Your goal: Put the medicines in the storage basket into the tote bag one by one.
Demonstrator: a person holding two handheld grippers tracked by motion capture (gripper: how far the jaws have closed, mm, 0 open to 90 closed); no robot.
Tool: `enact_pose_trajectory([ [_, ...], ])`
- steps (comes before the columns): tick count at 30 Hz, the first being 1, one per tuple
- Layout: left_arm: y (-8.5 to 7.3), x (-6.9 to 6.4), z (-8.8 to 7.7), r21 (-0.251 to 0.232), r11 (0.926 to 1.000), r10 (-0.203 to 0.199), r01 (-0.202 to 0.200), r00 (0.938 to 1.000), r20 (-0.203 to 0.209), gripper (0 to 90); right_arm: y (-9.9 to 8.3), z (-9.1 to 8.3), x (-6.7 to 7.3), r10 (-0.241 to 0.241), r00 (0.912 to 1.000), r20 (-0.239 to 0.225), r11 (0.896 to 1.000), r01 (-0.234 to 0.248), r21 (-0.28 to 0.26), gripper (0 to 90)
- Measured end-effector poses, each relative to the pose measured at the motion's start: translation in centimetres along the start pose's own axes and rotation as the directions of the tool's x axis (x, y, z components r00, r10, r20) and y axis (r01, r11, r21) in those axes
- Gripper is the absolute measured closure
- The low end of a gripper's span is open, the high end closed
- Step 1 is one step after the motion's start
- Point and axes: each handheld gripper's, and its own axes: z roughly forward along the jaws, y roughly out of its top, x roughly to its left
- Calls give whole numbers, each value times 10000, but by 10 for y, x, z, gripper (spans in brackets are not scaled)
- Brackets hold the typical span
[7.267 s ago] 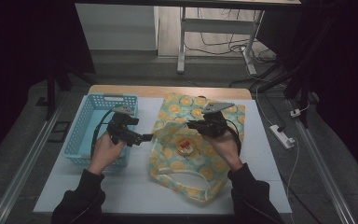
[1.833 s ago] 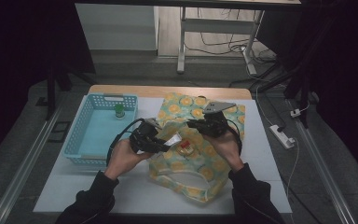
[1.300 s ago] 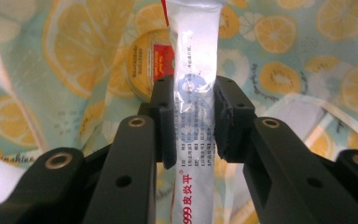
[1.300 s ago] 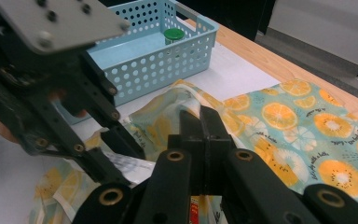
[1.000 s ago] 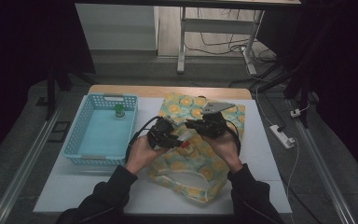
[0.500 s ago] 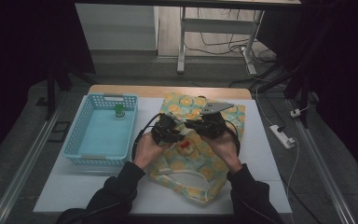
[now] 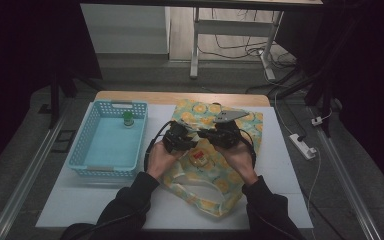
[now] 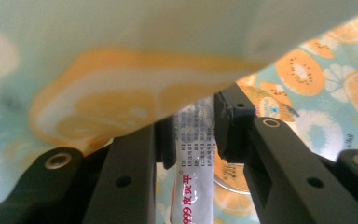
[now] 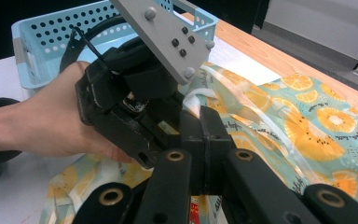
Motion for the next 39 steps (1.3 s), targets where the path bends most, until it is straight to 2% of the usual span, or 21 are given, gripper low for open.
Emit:
enact_pose_trajectory([
  [4, -2, 3, 5, -8, 10000, -6, 6, 10000, 11, 701, -1, 1, -1, -9, 10000, 10, 10000, 9, 45, 900],
  [6, -2, 3, 4, -185, 9998, 2, -1, 10000, 17, 685, -1, 1, -1, 23, 10000, 13, 10000, -23, 49, 900],
  [9, -1, 3, -1, -477, 9987, -160, 167, 9998, 150, 611, -1, 1, -2, 47, 10000, 44, 10000, -47, 4, 900],
  [12, 2, 1, -10, -574, 9983, -83, 98, 9996, 264, 537, -2, 0, -3, 76, 10000, 56, 10000, -76, 5, 900],
  [15, 2, -2, -16, -729, 9973, 7, 38, 9981, 608, 459, -2, 0, -4, 101, 9999, 46, 9999, -101, 8, 900],
  [17, 2, -4, -21, -646, 9979, 84, -32, 9967, 801, 422, -3, 1, -4, 106, 9999, 33, 9999, -106, 13, 900],
  [21, 0, -10, -30, -587, 9972, 519, -458, 9929, 1070, 315, -3, 1, -4, 131, 9999, 5, 9999, -132, 38, 900],
  [26, -5, -16, -42, -494, 9975, 557, -497, 9903, 1275, 188, -3, 1, -4, 137, 9999, -12, 9999, -137, 82, 900],
  [30, -8, -19, -49, -433, 9982, 466, -416, 9917, 1196, 151, -4, 2, -3, 136, 9999, -36, 9999, -136, 97, 900],
  [39, -15, -20, -68, -682, 9972, 411, -314, 9885, 1458, 64, -3, -1, -3, 102, 9999, -62, 9999, -101, 40, 900],
])
